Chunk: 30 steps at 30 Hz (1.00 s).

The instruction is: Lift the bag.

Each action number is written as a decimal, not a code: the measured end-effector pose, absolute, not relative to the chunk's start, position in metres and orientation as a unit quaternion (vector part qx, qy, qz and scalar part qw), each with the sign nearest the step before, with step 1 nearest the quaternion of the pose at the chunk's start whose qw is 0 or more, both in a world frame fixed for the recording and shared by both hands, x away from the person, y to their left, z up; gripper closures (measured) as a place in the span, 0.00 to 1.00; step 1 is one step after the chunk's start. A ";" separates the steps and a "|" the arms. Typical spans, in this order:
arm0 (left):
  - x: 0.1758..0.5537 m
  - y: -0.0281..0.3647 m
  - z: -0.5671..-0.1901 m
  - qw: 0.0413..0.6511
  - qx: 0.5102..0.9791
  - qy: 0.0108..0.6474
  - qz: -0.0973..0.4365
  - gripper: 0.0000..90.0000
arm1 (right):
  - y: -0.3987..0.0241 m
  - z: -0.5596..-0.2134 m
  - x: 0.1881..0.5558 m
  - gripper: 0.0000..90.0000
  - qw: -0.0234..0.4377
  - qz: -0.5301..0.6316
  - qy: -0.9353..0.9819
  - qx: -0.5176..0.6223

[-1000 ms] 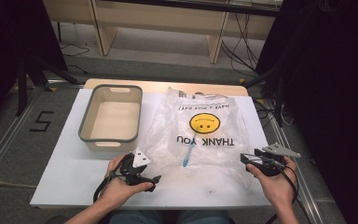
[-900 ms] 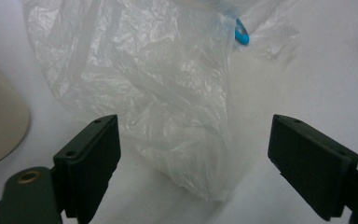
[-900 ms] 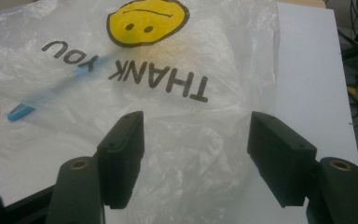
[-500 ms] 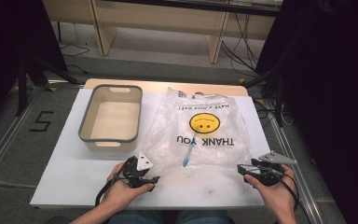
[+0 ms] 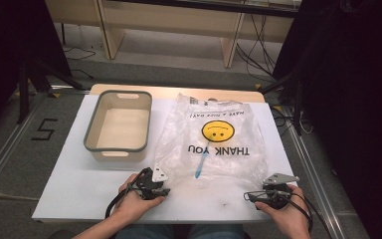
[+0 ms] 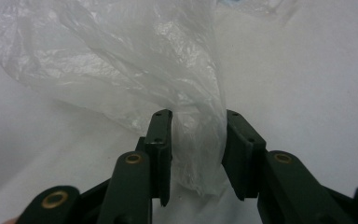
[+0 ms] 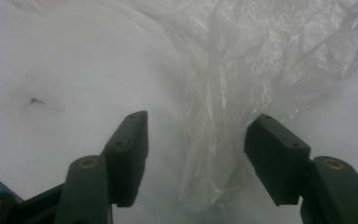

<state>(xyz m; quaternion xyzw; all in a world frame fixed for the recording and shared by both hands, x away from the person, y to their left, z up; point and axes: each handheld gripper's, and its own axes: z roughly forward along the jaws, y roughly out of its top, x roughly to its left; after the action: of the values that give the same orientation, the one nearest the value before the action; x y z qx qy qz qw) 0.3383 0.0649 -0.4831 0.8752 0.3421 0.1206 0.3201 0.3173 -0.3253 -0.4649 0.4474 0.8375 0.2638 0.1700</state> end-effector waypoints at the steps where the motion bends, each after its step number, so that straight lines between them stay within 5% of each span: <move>1: 0.339 0.065 -0.483 0.321 0.875 0.342 0.119 0.73 | -0.326 -0.465 0.318 0.50 0.170 0.263 0.837 0.449; 21: 0.337 0.062 -0.482 0.318 0.885 0.323 0.105 0.95 | -0.342 -0.471 0.322 0.92 0.158 0.268 0.821 0.480; 30: 0.335 0.064 -0.476 0.332 0.884 0.313 0.103 0.99 | -0.345 -0.466 0.321 0.99 0.167 0.279 0.807 0.492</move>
<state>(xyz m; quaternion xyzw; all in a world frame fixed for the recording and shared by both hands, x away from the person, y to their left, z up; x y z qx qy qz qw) 0.3354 0.0642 -0.4756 0.8837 0.3128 0.1034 0.3324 0.3211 -0.3448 -0.4657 0.4924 0.8075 0.2787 0.1668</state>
